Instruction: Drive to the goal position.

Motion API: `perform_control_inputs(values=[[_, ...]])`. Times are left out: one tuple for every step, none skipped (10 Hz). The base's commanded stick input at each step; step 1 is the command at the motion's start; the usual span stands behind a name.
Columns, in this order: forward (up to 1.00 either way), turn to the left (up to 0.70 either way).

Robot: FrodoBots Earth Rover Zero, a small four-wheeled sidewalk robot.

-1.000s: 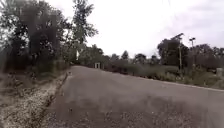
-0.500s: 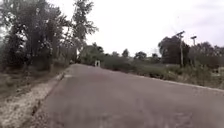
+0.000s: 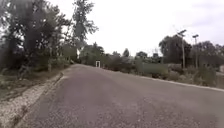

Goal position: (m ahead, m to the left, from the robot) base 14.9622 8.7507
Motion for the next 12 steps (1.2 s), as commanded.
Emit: perform_control_inputs(values=[[0.70, 0.32], [0.70, 0.35], [0.70, 0.35], [0.70, 0.03], [0.70, 0.00], [0.70, 0.00], [0.70, 0.00], [0.70, 0.00], [0.70, 0.00], [0.70, 0.00], [0.70, 0.00], [0.70, 0.00]])
